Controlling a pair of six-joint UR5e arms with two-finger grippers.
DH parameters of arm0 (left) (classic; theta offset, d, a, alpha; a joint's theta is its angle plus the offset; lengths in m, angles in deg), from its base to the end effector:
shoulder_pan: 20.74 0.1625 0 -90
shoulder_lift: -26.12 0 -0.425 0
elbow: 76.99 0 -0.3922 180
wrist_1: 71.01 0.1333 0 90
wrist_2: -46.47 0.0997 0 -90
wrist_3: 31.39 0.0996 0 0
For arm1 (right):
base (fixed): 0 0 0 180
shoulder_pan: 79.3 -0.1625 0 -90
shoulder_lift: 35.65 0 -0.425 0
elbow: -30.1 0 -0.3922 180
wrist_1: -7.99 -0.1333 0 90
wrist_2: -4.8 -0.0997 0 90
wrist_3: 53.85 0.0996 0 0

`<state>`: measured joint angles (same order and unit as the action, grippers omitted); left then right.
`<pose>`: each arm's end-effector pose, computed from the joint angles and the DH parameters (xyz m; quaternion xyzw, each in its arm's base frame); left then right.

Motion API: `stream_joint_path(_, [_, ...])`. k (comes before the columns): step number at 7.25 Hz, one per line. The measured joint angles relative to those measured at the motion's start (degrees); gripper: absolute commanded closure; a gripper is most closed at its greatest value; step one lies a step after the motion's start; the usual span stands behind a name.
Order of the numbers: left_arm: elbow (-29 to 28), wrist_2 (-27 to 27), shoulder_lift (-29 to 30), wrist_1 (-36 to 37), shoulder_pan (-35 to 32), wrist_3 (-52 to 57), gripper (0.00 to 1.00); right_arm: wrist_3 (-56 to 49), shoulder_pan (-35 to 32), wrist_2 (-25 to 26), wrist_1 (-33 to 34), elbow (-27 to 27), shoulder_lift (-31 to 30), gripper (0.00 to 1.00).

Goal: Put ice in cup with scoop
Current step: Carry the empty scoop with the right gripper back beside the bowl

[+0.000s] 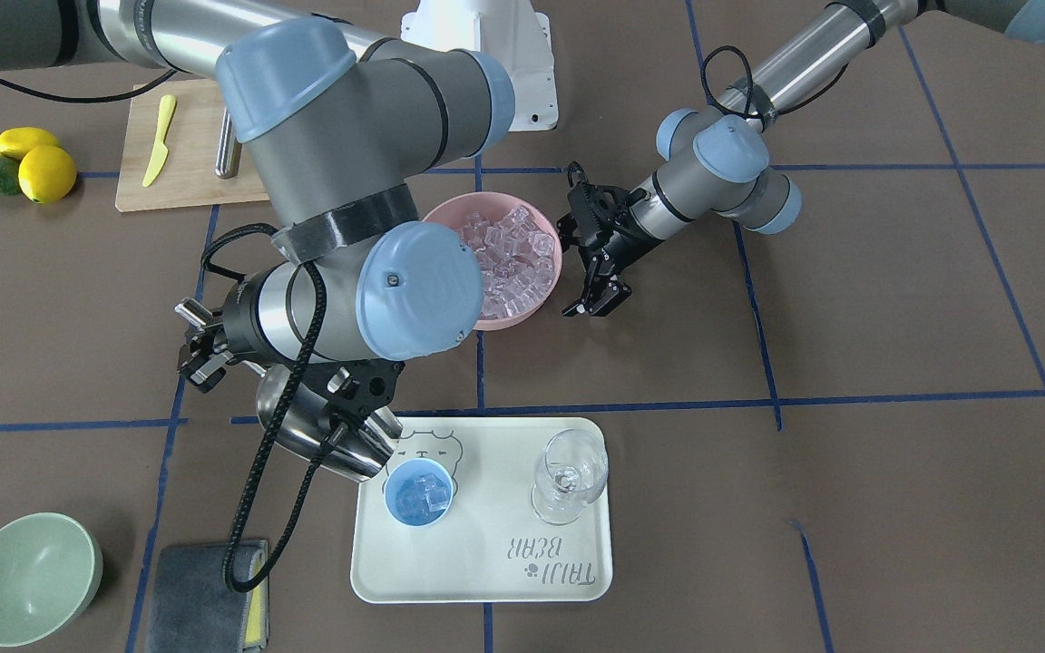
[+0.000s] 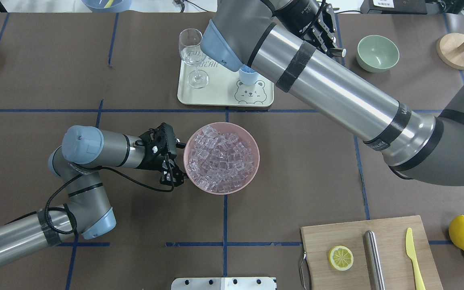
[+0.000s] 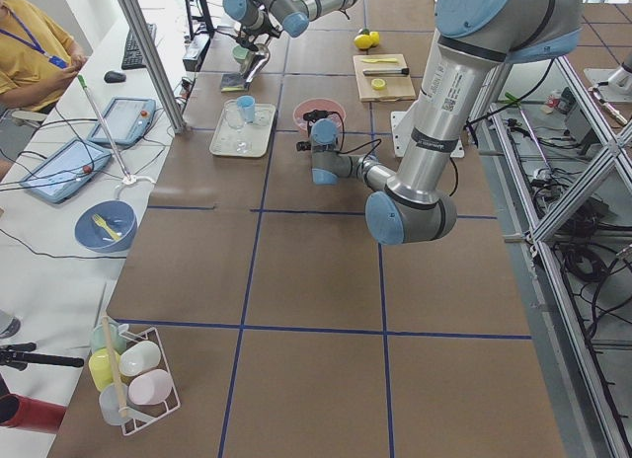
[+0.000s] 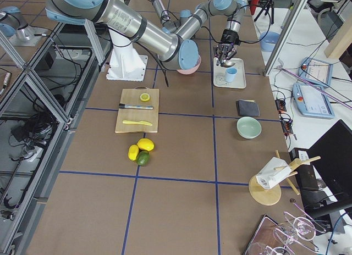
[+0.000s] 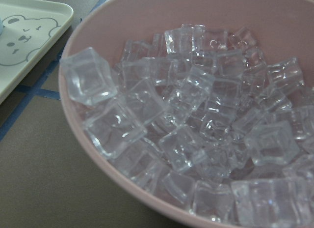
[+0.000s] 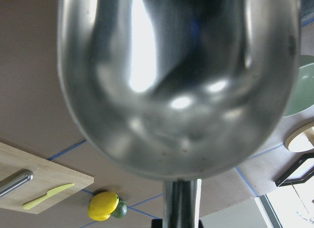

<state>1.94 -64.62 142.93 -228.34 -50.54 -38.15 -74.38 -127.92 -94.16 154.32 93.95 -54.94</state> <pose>0.5360 -0.4193 0.3477 0.4681 0.4739 0.4393 0.6028 -0.4128 -0.6467 0.1444 -0.1146 -0.0579 -0.5032 0.8546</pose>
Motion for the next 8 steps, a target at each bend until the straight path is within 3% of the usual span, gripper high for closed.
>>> stream_joint_path(2, [0.0, 0.0, 0.0, 0.0, 0.0, 0.0, 0.0, 0.7, -2.4, -3.9, 0.0, 1.7, -0.2, 1.0])
stream_joint_path(4, [0.0, 0.0, 0.0, 0.0, 0.0, 0.0, 0.0, 2.6, -6.8, -12.5, 0.2, 3.8, -2.1, 1.0])
stream_joint_path(5, [0.0, 0.0, 0.1, 0.0, 0.0, 0.1, 0.0, 5.4, -8.8, -16.7, 0.2, 8.4, -5.9, 1.0])
stream_joint_path(8, [0.0, 0.0, 0.1, 0.0, 0.1, 0.1, 0.0, 24.2, -11.1, -25.4, 0.2, 34.4, -25.1, 1.0])
